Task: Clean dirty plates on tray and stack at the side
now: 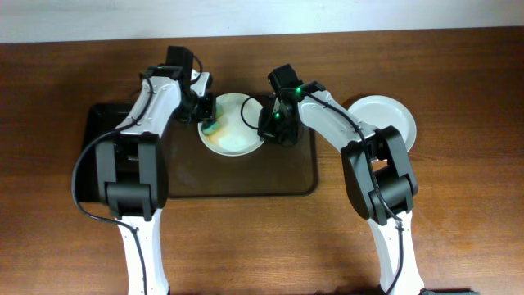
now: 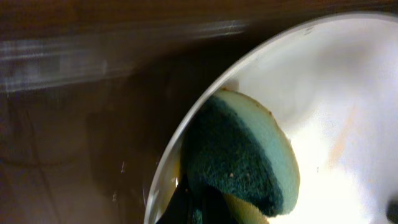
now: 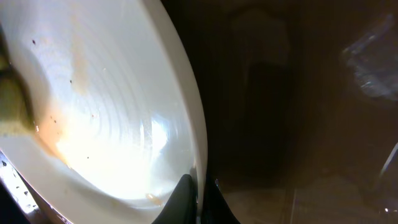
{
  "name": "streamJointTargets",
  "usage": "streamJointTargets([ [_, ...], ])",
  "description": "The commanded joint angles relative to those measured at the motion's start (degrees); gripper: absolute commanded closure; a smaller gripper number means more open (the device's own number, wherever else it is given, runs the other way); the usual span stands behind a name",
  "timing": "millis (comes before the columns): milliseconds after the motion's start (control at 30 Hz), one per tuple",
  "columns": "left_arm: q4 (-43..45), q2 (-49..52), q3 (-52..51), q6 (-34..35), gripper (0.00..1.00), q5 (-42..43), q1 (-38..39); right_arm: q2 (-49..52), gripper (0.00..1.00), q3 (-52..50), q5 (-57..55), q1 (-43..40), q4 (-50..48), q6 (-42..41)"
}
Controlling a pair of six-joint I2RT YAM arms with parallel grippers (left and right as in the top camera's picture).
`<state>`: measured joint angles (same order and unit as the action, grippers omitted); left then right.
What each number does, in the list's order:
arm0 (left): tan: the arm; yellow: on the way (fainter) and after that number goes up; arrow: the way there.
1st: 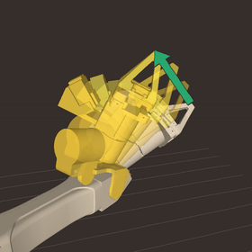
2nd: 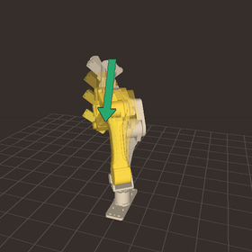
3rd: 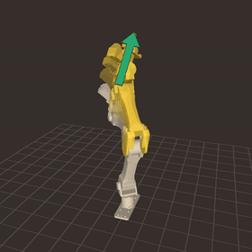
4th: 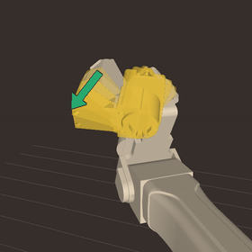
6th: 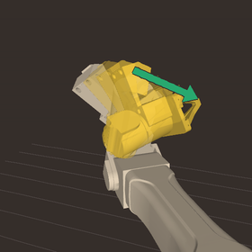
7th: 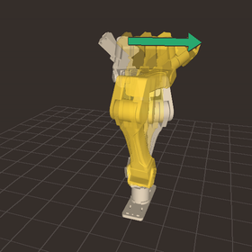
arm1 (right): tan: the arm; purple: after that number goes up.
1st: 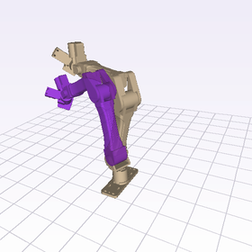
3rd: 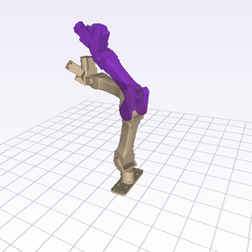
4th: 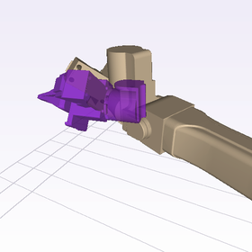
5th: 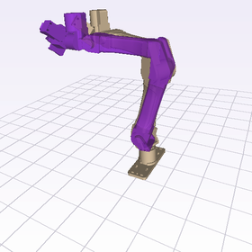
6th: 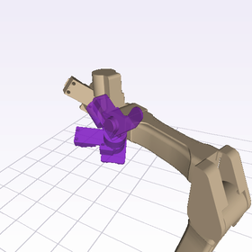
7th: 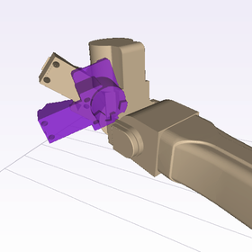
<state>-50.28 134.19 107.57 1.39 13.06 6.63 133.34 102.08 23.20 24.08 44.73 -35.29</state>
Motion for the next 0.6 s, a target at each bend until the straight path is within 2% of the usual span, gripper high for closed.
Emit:
streamJointTargets([
  [0, 5.81, 1.97, -0.63, 0.39, 1.00, -5.35, 3.67, 2.16, 0.96, -1.70, -2.84, 0.39, 1.05, 1.84],
  [267, 10.67, 1.95, -0.52, 0.37, 1.00, -5.40, 9.73, 2.16, 0.96, -1.70, -2.84, 0.39, 1.05, 2.03],
  [367, 4.46, 1.64, 2.78, 0.83, 0.99, -5.38, 8.70, 2.16, 0.96, -1.70, -2.84, 0.39, 1.07, 2.03],
  [400, -1.20, 1.20, 6.62, 0.87, 1.00, -4.92, 6.99, 2.16, 0.96, -1.70, -2.84, 0.39, 1.07, 2.03],
  [567, -13.29, 0.68, 17.75, 1.03, 0.99, -2.40, 1.53, 2.16, 0.96, -1.70, -2.84, 0.39, 1.07, 2.03],
])
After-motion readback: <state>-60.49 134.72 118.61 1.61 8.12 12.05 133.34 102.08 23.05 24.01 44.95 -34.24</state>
